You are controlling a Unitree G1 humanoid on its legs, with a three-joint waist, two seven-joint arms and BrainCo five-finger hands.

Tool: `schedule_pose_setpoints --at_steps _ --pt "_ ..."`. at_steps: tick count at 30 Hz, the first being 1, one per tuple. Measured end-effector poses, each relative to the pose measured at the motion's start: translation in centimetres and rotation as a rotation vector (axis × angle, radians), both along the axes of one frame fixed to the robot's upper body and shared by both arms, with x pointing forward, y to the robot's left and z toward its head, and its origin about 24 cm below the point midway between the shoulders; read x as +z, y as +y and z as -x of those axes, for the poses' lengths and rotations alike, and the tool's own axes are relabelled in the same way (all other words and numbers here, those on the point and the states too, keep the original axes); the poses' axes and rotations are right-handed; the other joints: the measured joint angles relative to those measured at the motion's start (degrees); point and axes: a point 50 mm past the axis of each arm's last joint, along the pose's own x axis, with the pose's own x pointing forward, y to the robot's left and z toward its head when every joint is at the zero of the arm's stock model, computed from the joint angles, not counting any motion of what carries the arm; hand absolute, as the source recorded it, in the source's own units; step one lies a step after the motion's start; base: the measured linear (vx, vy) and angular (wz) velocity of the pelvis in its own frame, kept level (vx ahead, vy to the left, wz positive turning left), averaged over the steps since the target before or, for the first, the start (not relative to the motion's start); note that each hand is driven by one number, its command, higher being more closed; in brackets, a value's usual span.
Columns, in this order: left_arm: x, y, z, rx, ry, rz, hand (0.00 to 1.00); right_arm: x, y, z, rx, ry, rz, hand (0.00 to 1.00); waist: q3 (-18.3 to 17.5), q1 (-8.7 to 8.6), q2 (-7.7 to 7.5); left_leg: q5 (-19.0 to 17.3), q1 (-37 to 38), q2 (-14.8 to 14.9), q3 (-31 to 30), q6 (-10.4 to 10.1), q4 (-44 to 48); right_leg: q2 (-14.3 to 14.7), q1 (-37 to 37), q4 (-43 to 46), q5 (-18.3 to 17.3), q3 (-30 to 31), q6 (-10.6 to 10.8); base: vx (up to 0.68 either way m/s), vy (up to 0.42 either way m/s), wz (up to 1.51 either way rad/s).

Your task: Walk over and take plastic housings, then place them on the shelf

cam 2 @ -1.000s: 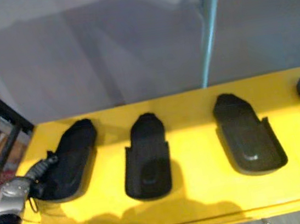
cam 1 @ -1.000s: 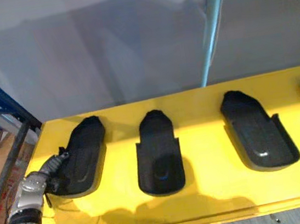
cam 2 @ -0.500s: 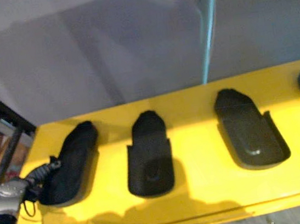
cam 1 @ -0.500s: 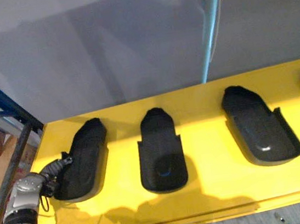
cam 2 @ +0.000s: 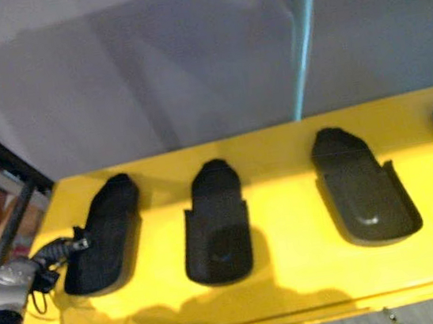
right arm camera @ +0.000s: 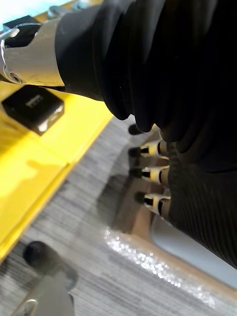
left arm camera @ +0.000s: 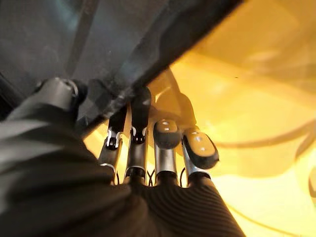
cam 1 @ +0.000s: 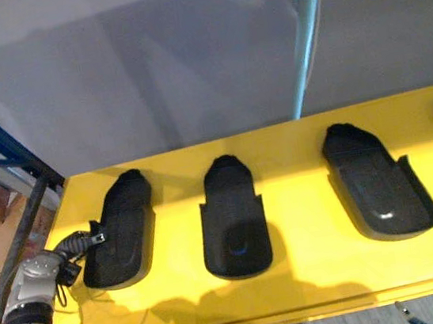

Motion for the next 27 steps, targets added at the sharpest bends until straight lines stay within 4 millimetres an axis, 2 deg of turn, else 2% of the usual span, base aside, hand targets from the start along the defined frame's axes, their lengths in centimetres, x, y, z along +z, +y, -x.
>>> schedule_pose_setpoints --at_steps 6,8,11,15,16,20,22,23,24,27 --pt "0.3 0.5 -0.1 0.055 -0.044 -0.098 0.00 0.0 0.0 0.0 0.000 0.000 -0.001 0.00 0.01 0.01 -0.07 0.02 -0.10 0.00 -0.08 0.00 -0.05 0.00 -0.01 -0.01 0.00 -0.33 0.00 0.00 0.000 0.01" --pt "0.9 0.6 -0.5 0.087 -0.090 -0.134 0.00 -0.1 0.1 0.0 -0.001 0.002 -0.003 0.00 -0.01 0.07 -0.11 0.05 -0.28 -0.01 -0.28 0.01 -0.01 -0.02 -0.02 0.00 0.00 -0.49 0.00 0.01 0.000 0.06" --pt "2.7 0.8 -1.3 0.109 -0.189 -0.198 0.00 -0.3 0.6 0.2 -0.003 0.007 -0.017 0.00 -0.11 0.10 -0.31 0.36 -0.98 -0.03 -1.58 0.10 0.05 -0.09 -0.09 0.00 0.00 -1.30 -0.02 0.00 -0.009 0.17" --pt "7.2 0.3 -2.9 0.108 -0.422 -0.300 0.00 -0.8 1.5 0.9 -0.019 0.036 -0.031 0.00 -0.21 1.41 -0.49 0.44 -1.03 0.04 -2.23 0.08 0.07 -0.09 0.22 0.04 -0.10 -2.04 -0.18 0.00 -0.008 0.10" --pt "8.8 -0.4 -3.5 0.095 -0.515 -0.325 0.00 -1.0 1.8 1.2 -0.023 0.045 -0.037 0.00 -0.22 1.71 -0.51 0.46 -1.02 0.00 -2.56 0.11 0.07 -0.15 0.44 0.04 -0.11 -2.26 -0.20 0.00 0.003 0.12" --pt "13.1 -3.3 -4.3 0.007 -0.777 -0.367 0.00 -1.5 2.9 1.4 -0.042 0.050 -0.062 0.00 -0.58 2.42 -0.89 0.57 -1.05 -0.31 -3.08 0.32 -0.07 -0.49 0.89 -0.03 -0.19 -3.11 -0.33 0.00 0.006 0.09" --pt "16.0 -4.8 -4.0 -0.053 -0.929 -0.368 0.00 -2.0 4.2 1.6 -0.049 0.054 -0.095 0.00 -1.05 3.02 -1.67 0.60 -1.52 -0.46 -3.08 0.36 -0.35 -0.54 0.89 -0.65 -0.20 -3.13 -0.34 0.00 -0.001 0.02" --pt "16.8 -5.3 -3.9 -0.072 -0.968 -0.371 0.00 -2.2 4.6 1.7 -0.054 0.056 -0.108 0.00 -1.32 3.08 -1.89 0.62 -1.72 -0.46 -3.14 0.39 -0.40 -0.53 0.86 -0.78 -0.20 -3.20 -0.34 0.02 -0.007 0.06" --pt "18.6 -6.4 -3.4 -0.129 -1.062 -0.385 0.00 -2.6 5.7 2.0 -0.069 0.058 -0.140 0.00 -1.77 3.13 -2.40 0.86 -1.55 -0.53 -3.16 0.47 -1.06 -0.47 0.84 -0.90 -0.20 -3.30 -0.34 0.02 0.002 0.07" --pt "20.5 -8.7 -2.8 -0.266 -1.133 -0.388 0.00 -2.7 5.9 2.4 -0.096 0.057 -0.152 0.00 -2.00 3.35 -2.71 0.94 -1.75 -0.84 -3.35 0.45 -1.06 -0.81 0.80 -0.83 -0.18 -3.22 -0.32 0.03 0.026 0.06"
